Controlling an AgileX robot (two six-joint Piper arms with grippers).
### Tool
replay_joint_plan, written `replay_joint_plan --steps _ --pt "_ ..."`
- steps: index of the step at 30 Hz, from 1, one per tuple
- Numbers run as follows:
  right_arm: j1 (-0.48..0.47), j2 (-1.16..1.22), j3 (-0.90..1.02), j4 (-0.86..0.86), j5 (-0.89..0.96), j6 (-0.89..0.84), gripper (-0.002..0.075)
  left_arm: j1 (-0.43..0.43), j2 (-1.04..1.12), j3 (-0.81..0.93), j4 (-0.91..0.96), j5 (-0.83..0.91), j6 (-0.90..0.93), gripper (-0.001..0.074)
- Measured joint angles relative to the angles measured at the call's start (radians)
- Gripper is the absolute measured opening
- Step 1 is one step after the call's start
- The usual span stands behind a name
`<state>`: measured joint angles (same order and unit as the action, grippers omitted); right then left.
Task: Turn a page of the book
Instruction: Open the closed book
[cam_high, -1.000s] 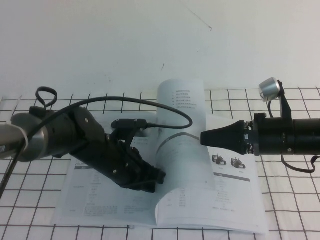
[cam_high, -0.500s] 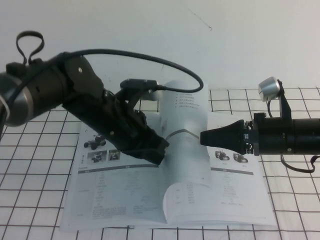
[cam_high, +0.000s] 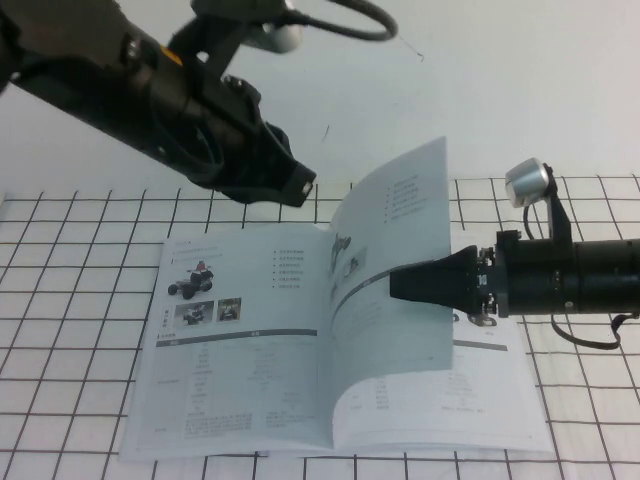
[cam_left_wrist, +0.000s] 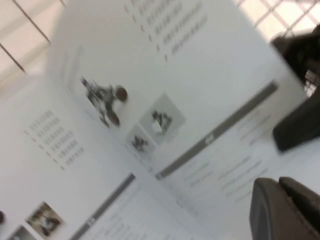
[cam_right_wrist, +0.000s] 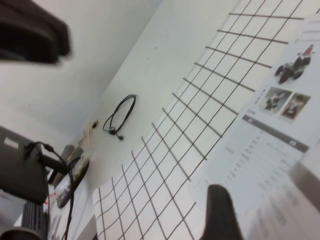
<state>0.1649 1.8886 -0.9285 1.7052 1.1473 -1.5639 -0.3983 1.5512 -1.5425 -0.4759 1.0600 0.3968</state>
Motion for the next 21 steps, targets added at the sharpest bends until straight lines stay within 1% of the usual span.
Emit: replay_joint_plan --steps 4,10,17,21 --pt "0.059 0.000 -0.027 0.000 0.000 -0.008 0.0419 0.000 -0.098 -0.004 0.036 -0.030 -0.021 -0.0002" --pt "0.175 0.000 -0.113 0.000 0.000 -0.010 0.0419 0.000 -0.210 -0.006 0.090 -0.035 -0.046 -0.0002" --pt "0.307 0.000 -0.200 0.000 -0.030 -0.010 0.0419 0.000 -0.264 -0.007 0.120 0.023 -0.068 -0.0002" --pt "0.341 0.000 -0.223 -0.013 -0.031 -0.010 0.0418 0.000 -0.265 -0.007 0.126 0.060 -0.068 -0.0002"
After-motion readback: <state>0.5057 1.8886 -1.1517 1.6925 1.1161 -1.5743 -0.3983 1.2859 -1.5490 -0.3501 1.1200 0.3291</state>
